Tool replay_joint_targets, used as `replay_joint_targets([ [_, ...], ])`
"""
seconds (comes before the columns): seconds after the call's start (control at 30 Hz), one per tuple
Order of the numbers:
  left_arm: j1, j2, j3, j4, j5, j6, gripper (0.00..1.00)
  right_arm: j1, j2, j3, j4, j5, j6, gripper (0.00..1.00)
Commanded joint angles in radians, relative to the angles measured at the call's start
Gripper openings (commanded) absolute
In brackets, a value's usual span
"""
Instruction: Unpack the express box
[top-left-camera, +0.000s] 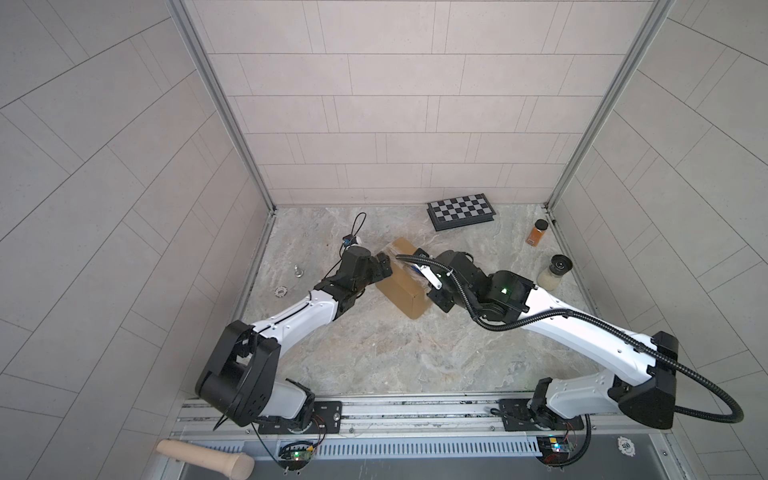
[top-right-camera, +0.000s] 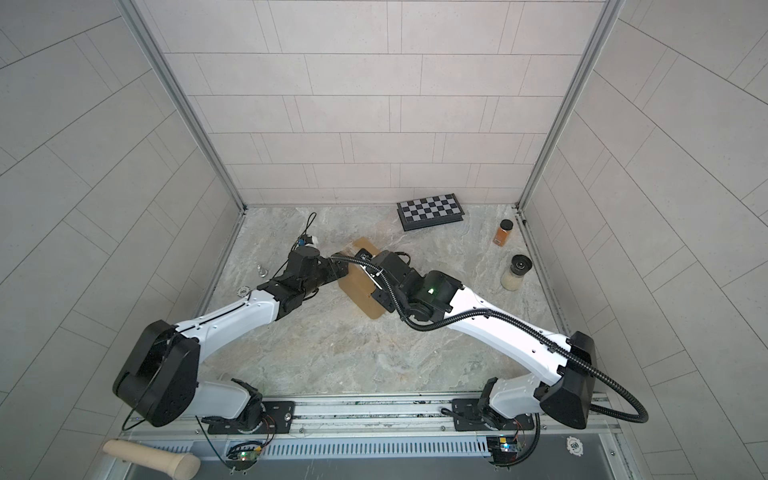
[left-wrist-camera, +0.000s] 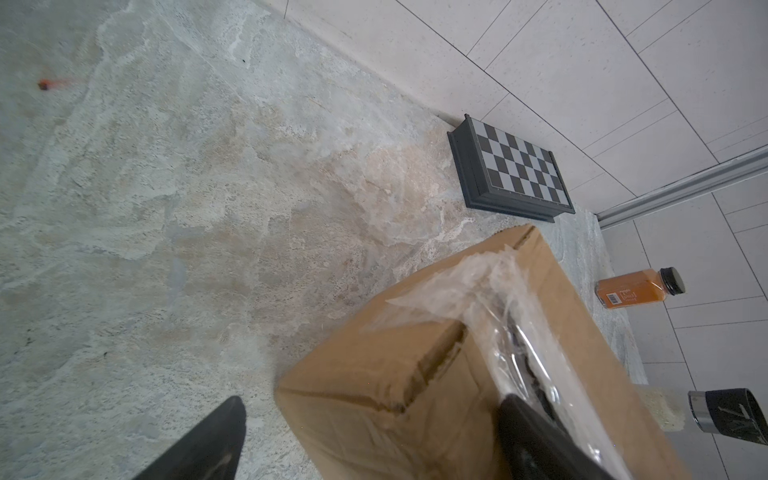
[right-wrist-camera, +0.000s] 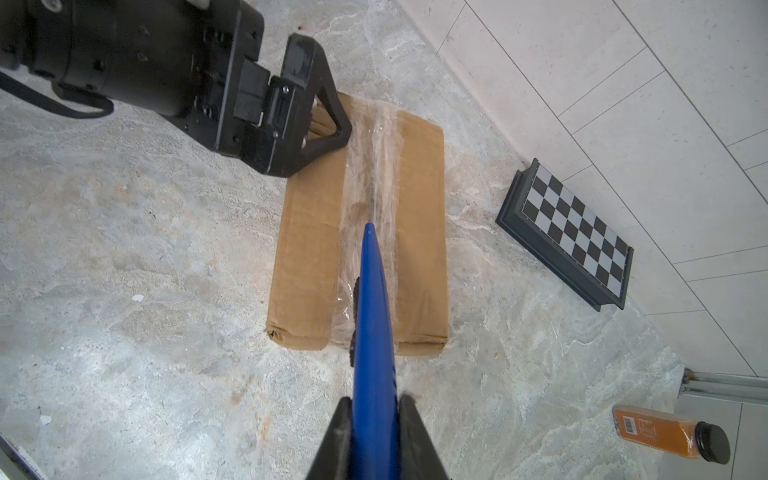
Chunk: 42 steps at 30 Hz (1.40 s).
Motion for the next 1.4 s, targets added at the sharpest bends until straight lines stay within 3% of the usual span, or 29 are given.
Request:
replay_joint_targets([
  [0.0, 0.003, 0.033, -0.040, -0.094, -0.016, 0.029, 0.97, -0.001, -0.038, 0.022, -0.067, 0.015, -0.017, 0.00],
  [0.87, 0.003, 0.036, -0.066, -0.043, 0.008, 0.023, 0.96, -0.001, 0.031, 0.060, 0.052, -0.013, -0.055, 0.00],
  [1.37, 0.001, 0.033, -0.082, -0.037, 0.006, 0.018, 0.96, 0.001, 0.055, 0.026, 0.054, 0.058, -0.073, 0.00],
])
